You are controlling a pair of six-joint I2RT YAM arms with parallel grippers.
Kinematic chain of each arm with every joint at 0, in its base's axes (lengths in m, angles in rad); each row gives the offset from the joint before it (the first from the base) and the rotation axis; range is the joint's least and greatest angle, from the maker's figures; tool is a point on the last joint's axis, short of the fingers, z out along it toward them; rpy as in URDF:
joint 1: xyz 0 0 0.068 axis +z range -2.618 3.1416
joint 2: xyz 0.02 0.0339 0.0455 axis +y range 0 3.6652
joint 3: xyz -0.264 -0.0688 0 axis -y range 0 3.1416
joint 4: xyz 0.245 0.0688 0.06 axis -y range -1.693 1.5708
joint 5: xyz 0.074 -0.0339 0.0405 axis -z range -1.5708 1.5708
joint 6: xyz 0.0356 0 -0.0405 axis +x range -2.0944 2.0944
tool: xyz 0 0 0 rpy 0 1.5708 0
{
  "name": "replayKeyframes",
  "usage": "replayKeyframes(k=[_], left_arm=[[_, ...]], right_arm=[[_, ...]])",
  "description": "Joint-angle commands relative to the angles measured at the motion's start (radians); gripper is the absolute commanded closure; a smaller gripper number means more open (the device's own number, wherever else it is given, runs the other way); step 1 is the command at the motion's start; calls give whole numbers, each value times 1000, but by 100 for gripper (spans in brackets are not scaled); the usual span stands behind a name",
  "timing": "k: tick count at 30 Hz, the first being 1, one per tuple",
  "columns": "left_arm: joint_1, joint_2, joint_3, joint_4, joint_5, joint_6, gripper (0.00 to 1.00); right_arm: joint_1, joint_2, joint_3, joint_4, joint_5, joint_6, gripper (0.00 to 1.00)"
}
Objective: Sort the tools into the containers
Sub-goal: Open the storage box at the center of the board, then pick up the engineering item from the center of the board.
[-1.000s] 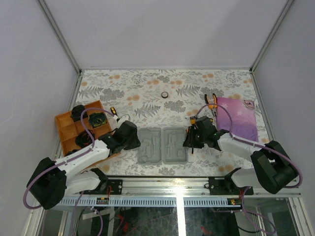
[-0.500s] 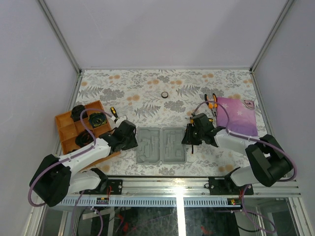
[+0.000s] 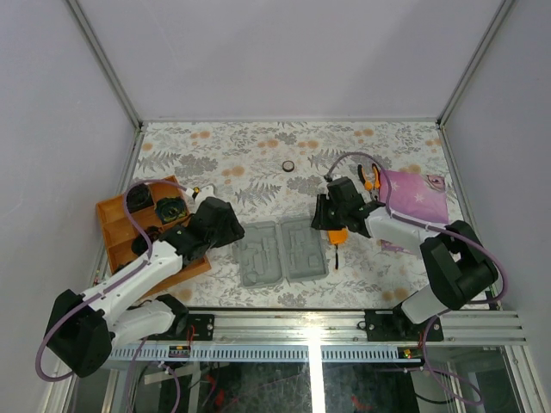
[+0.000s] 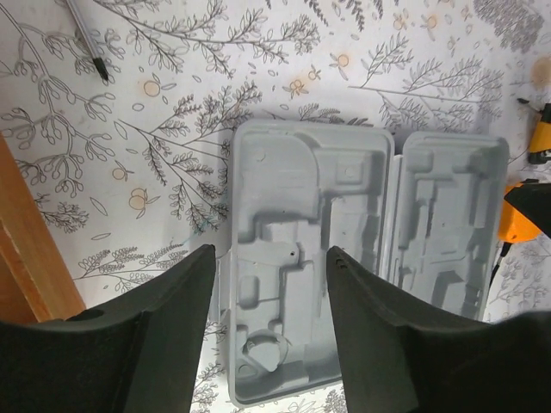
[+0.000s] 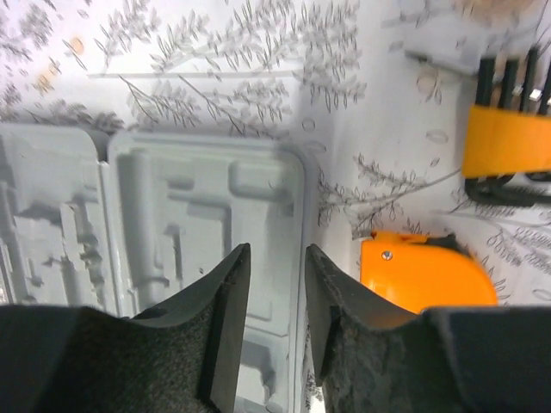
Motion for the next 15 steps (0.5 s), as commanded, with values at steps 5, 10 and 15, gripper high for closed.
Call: replayKeyframes(k=[5, 10, 15], left_arm=[[39, -41, 89, -85, -45, 47, 42], [39, -37, 129, -132, -39, 63, 41], [38, -35, 201, -205, -13, 96, 40]], right_arm=[[-4, -96, 99, -105, 150, -105, 51], [-13, -184, 93, -244, 328, -92, 49], [-37, -246, 71, -345, 393, -73, 46]])
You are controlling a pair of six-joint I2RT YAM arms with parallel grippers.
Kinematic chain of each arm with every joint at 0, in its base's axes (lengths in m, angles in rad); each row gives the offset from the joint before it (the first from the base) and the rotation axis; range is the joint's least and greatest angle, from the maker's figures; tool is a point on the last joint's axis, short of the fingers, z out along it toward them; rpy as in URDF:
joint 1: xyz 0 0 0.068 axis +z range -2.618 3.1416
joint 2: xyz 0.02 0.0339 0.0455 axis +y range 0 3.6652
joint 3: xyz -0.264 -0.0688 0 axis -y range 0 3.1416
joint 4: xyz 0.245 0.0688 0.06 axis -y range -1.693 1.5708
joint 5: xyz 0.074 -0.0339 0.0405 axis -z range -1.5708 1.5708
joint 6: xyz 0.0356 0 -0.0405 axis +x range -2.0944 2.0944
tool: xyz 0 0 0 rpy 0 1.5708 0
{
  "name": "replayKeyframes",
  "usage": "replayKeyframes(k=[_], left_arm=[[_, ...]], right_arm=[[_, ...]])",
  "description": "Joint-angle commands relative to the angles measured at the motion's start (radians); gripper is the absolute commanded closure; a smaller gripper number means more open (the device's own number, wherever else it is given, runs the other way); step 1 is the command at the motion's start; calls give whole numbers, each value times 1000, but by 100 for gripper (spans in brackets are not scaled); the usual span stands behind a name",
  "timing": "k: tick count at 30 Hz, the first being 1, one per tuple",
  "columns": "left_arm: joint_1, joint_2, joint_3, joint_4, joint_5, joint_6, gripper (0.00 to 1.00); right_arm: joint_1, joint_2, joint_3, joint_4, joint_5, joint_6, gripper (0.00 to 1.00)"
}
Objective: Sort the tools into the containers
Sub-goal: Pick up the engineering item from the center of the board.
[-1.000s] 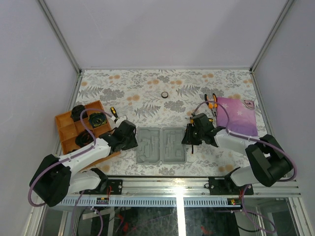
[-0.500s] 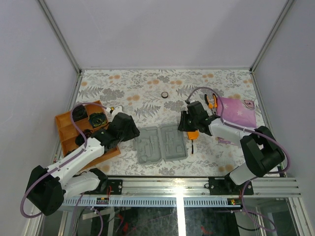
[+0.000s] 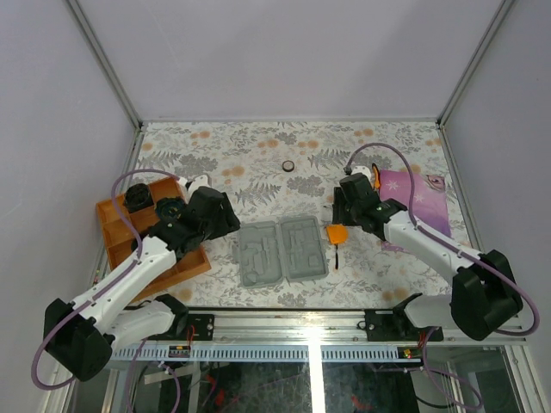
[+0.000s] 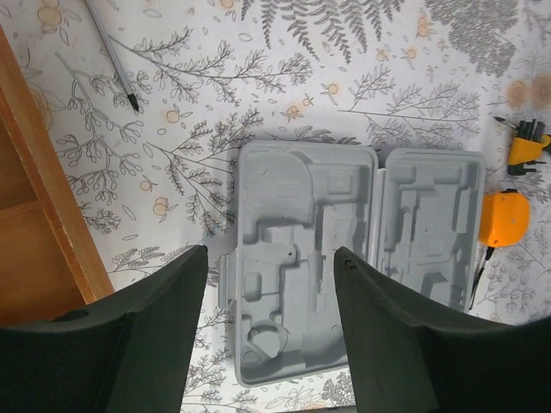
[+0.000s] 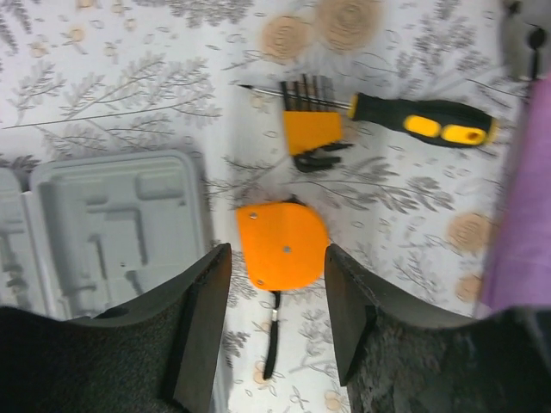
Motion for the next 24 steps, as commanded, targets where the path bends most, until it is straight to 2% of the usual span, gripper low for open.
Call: replayKeyframes(k=[1, 4, 5, 7, 14, 24], left_arm=[[5, -16, 81, -79, 4, 50, 40], [4, -42, 111, -109, 6, 79, 35], [4, -46, 120, -119, 6, 90, 30], [5, -51, 136, -136, 5, 115, 26], [5, -58, 115, -142, -2, 173, 25], [5, -90, 80, -103, 2, 183, 23]], right_arm=[[-25, -60, 4, -121, 111, 6, 45], [-32, -63, -5, -143, 61, -7, 40], [-33, -59, -8, -144, 37, -17, 38], [-33, -51, -12, -143, 0, -28, 34], [-33, 20, 8, -124, -90, -86, 23], [-34, 163, 62, -130, -116, -109, 22]])
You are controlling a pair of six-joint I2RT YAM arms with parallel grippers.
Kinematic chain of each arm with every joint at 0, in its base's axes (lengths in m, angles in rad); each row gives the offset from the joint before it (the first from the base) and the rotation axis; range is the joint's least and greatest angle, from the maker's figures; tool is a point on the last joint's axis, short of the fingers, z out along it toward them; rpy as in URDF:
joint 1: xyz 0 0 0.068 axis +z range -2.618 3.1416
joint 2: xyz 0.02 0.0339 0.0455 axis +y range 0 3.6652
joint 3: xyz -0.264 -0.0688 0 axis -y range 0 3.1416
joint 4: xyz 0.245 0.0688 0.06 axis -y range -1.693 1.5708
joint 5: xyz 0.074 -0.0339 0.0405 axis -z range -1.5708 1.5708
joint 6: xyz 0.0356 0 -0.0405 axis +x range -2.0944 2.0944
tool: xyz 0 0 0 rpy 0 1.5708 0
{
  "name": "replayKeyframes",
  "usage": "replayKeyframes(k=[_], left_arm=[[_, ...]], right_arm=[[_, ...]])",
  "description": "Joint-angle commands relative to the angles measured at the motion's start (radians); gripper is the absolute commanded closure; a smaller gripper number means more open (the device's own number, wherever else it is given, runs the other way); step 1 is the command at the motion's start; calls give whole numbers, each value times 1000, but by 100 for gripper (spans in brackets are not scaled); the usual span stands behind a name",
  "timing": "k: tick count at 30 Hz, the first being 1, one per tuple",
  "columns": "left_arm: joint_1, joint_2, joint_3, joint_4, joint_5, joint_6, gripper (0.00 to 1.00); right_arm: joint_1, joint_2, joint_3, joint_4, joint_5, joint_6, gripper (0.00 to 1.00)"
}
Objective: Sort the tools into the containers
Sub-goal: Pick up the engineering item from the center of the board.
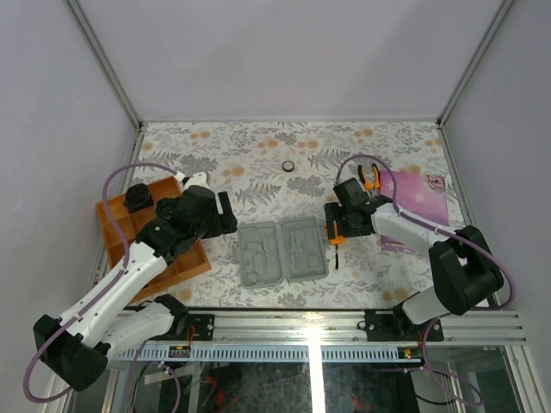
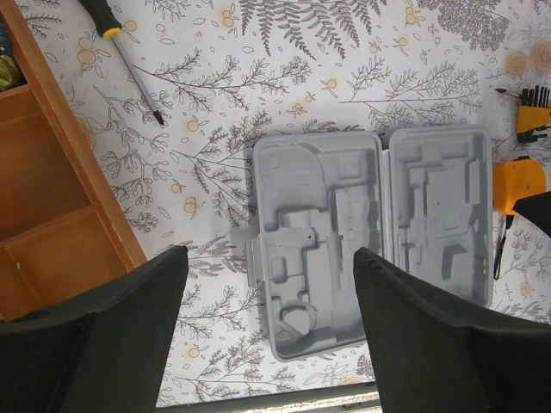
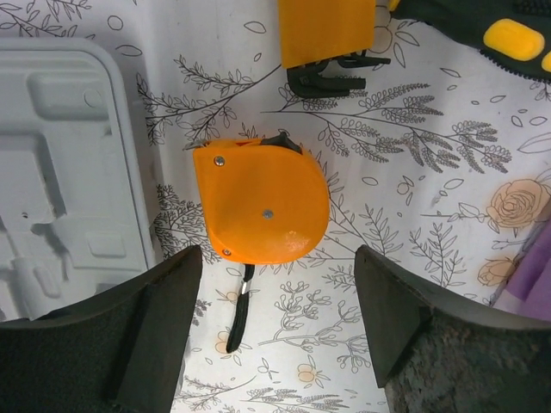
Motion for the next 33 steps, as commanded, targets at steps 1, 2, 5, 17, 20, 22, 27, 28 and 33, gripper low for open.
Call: replayKeyframes(k=[1, 2, 5, 17, 20, 22, 27, 28, 33], left_arm=[[5, -17, -11, 23, -1, 30, 23], [5, -18, -11, 24, 0, 30, 23], [5, -27, -15, 25, 1, 26, 23], [5, -32, -19, 30, 0, 24, 22], [5, -42, -21, 31, 0, 22, 22], [5, -46, -23, 33, 0, 22, 22], [5, -41, -23, 35, 9, 23, 22], [4, -38, -23, 35, 10, 23, 22], [4, -44, -23, 34, 7, 23, 22]], right_arm=[[-1, 34, 65, -3, -9, -23, 22], [-2, 43, 70, -3, -6, -23, 23], [-3, 72, 82, -1, 3, -28, 23], [-2, 150, 99, 1, 21, -42, 27], [-3, 154, 94, 11, 16, -42, 29], [-3, 160, 95, 13, 14, -42, 30], [-3, 173, 95, 20, 12, -44, 32], [-2, 174, 94, 20, 13, -45, 32], [-2, 171, 88, 24, 18, -48, 37]])
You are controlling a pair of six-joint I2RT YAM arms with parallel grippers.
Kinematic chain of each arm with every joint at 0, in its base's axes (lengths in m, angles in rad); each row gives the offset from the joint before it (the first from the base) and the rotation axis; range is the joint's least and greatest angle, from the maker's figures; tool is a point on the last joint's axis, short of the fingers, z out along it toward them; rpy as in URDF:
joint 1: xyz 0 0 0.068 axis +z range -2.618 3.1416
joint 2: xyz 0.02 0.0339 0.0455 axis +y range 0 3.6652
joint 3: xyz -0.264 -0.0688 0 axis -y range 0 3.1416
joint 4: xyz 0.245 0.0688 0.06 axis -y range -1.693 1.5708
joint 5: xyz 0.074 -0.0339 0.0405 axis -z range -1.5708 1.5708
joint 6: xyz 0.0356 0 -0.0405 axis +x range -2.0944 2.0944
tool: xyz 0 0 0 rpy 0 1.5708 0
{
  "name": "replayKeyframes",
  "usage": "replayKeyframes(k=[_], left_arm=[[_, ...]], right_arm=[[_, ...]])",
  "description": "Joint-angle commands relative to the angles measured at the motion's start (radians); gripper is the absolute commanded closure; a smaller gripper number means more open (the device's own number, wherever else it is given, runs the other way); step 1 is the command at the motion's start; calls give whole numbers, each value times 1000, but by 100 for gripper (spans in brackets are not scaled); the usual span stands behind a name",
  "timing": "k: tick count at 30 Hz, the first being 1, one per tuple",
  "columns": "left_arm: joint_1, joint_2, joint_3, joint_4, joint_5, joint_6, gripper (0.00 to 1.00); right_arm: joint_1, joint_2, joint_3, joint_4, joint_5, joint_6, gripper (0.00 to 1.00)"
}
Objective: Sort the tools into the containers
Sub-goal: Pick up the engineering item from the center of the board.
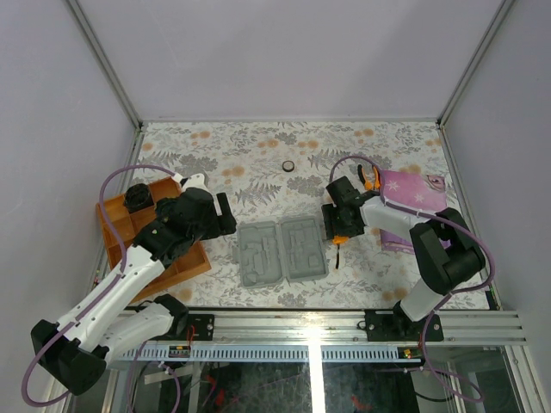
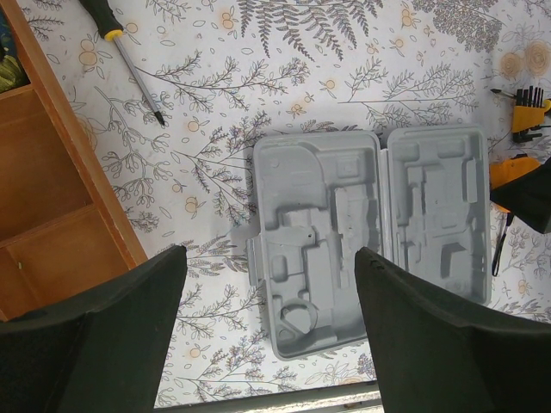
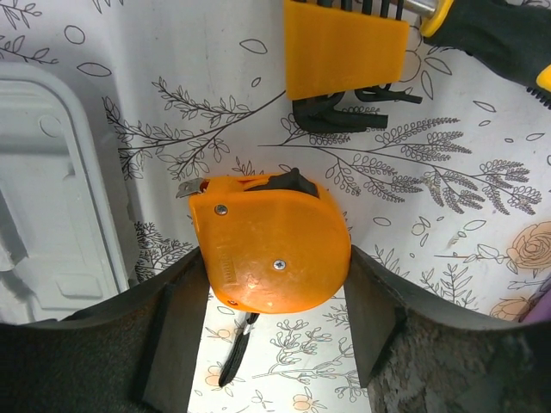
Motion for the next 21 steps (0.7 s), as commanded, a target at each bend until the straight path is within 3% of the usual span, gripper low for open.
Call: replayKeyframes(k=[1, 16, 21], left_arm=[[5, -14, -6, 32, 6, 16, 22], [5, -59, -8, 37, -6, 16, 22], [5, -79, -11, 60, 48, 35, 22]], right_arm=[[-2, -5, 21, 21, 22, -15, 39], [-2, -298, -95, 101, 93, -15, 48], [-2, -413, -131, 150, -1, -16, 48]])
